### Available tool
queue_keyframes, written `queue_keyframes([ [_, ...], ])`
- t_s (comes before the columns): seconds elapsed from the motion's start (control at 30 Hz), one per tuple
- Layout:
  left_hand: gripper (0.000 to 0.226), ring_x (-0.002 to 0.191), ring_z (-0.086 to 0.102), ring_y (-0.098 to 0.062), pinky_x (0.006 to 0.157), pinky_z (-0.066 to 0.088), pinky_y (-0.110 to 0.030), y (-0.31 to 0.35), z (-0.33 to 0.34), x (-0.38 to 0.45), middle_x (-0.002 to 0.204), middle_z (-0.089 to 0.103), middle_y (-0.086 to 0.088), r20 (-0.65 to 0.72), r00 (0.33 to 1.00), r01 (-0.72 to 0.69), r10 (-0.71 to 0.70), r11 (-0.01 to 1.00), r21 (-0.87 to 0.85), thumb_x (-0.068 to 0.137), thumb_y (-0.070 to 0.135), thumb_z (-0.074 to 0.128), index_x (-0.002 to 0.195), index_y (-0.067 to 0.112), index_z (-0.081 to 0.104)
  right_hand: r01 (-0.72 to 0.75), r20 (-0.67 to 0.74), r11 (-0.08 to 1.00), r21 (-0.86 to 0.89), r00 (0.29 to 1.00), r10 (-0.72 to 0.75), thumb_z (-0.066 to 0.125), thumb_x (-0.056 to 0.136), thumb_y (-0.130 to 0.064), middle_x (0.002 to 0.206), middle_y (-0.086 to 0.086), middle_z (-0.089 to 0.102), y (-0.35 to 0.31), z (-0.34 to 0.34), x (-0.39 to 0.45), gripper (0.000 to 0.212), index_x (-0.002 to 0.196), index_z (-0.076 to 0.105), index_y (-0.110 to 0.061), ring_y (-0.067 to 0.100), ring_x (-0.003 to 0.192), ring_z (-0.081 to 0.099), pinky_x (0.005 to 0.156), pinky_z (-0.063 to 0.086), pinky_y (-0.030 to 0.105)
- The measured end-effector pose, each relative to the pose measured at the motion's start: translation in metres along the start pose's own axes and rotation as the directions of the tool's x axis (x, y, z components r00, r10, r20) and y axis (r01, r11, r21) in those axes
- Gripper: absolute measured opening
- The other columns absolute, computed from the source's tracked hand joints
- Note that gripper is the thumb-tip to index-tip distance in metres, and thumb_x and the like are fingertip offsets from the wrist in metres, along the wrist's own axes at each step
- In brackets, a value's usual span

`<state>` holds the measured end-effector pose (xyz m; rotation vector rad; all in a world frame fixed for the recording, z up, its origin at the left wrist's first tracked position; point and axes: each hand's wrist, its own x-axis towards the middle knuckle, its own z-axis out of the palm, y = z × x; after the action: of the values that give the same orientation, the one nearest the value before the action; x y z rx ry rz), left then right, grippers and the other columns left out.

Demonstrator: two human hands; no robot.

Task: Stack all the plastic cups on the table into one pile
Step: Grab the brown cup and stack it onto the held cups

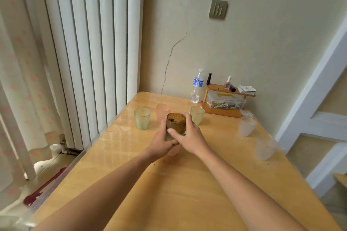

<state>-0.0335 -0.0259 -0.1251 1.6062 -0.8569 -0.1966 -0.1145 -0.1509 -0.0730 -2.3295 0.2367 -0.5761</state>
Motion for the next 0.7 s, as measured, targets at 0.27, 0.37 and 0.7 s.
queue_keyframes([
  [0.27, 0.076, 0.130, 0.064, -0.008, 0.110, 0.049, -0.030, 0.002, 0.010, 0.002, 0.139, 0.067, 0.012, -0.073, 0.997, -0.011, 0.006, 0.997, -0.071, 0.085, 0.025, 0.086, 0.145, 0.042, 0.044, -0.085, 0.110, 0.993, 0.084, 0.991, 0.075, 0.053, 0.096, -0.061, 0.152, -0.003, 0.047, 0.014, -0.020, -0.005, 0.078, 0.159, 0.016, -0.034, 0.018, 0.132, 0.052, 0.112, 0.042, 0.039],
  [0.37, 0.075, 0.129, 0.063, -0.017, 0.114, 0.050, -0.041, 0.002, 0.024, 0.006, 0.137, 0.066, 0.005, -0.093, 0.996, -0.010, 0.002, 0.997, -0.079, 0.080, 0.032, 0.089, 0.140, 0.038, 0.045, -0.159, 0.005, 0.987, -0.023, 0.987, 0.159, 0.034, 0.103, -0.059, 0.157, 0.007, 0.043, 0.040, -0.045, -0.005, 0.060, 0.154, 0.030, -0.028, 0.026, 0.138, 0.050, 0.113, 0.040, 0.043],
  [0.7, 0.073, 0.124, 0.064, -0.015, 0.112, 0.049, -0.033, 0.012, 0.111, 0.029, 0.135, 0.065, -0.001, -0.002, 1.000, -0.003, 0.003, 0.990, -0.143, 0.086, 0.020, 0.087, 0.144, 0.027, 0.044, -0.503, -0.502, 0.719, -0.481, 0.829, 0.244, 0.069, 0.088, -0.037, 0.130, 0.019, 0.051, 0.161, -0.161, -0.028, 0.053, 0.128, 0.054, -0.006, 0.040, 0.125, 0.048, 0.099, 0.043, 0.050],
])
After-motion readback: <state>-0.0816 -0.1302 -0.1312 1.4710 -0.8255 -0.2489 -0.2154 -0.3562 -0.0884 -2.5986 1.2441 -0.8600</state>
